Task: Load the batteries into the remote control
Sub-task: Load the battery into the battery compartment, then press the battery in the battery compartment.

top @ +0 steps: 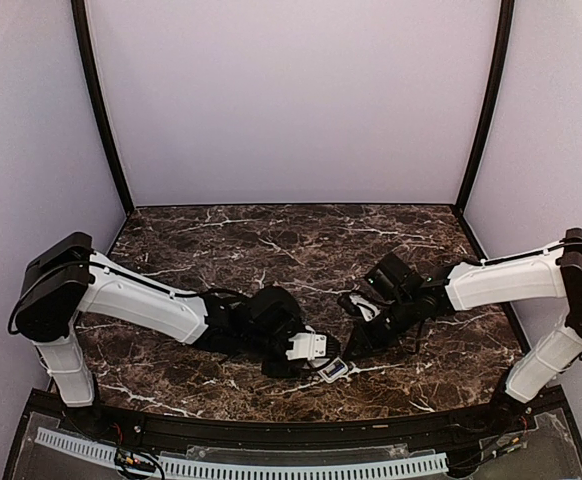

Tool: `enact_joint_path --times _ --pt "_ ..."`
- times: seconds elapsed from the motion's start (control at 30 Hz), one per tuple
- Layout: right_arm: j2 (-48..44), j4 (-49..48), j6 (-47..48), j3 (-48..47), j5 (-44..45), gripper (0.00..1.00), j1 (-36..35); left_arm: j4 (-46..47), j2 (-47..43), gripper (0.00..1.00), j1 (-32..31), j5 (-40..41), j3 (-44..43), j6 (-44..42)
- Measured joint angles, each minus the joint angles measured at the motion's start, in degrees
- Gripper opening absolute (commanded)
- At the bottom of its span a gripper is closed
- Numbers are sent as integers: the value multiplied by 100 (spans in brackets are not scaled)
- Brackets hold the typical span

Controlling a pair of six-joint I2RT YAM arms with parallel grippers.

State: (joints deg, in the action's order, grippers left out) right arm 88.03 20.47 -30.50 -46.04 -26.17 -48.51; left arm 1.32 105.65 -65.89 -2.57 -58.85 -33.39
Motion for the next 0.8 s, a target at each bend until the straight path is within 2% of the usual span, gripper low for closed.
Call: enact_joint_path --times 0.23,0.8 --pt "105 -138 17 4 -105 0 0 37 -595 64 0 -83 282 114" --pt "636 -603 129 44 -219 0 20 68 -632 65 0 20 361 173"
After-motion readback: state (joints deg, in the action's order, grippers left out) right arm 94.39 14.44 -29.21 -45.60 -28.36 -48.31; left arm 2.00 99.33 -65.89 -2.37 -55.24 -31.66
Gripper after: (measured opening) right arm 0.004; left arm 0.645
